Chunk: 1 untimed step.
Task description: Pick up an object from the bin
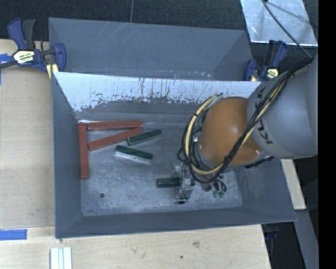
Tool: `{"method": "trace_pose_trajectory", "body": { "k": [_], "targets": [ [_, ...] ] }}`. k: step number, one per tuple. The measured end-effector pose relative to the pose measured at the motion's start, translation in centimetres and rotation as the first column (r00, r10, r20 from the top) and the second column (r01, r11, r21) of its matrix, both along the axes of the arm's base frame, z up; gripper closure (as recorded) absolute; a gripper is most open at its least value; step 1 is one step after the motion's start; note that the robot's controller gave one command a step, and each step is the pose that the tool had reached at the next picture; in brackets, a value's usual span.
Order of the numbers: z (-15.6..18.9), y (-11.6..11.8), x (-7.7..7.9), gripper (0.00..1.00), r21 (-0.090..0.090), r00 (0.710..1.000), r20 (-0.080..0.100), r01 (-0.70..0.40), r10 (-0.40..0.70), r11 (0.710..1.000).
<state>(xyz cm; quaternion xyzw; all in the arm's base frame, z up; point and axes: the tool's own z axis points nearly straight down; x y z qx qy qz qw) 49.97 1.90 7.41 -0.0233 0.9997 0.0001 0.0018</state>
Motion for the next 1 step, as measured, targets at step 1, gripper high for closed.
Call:
{"method": "trace_pose_trajectory", "body": {
  "k": [1],
  "targets": [
    [14.25, -3.74, 0.07, 1.00, -0.004, 0.978, 0.007, -0.206, 0.206, 0.978]
  ]
}}
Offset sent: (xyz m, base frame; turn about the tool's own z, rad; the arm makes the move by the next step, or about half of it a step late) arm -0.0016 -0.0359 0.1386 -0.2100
